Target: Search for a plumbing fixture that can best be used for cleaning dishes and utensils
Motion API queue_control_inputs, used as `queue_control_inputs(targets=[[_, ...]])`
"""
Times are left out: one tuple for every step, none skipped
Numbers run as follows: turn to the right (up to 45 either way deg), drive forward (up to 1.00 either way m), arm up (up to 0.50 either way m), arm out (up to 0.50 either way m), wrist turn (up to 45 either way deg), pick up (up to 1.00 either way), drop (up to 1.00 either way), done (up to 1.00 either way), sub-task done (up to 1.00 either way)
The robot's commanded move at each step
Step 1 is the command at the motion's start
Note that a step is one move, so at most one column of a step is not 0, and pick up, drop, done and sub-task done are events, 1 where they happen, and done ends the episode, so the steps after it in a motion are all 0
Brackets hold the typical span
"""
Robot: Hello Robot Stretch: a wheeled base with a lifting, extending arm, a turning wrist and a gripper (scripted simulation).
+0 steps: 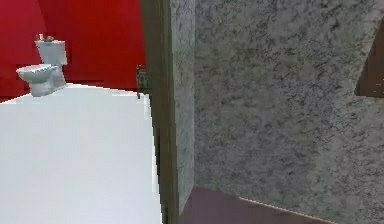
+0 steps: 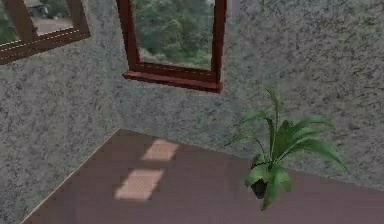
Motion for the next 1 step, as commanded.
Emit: queue_control_inputs(targets=[[-27.0, 0.0, 0.0, 0.0, 0.0, 0.0, 0.0, 0.0, 0.0]])
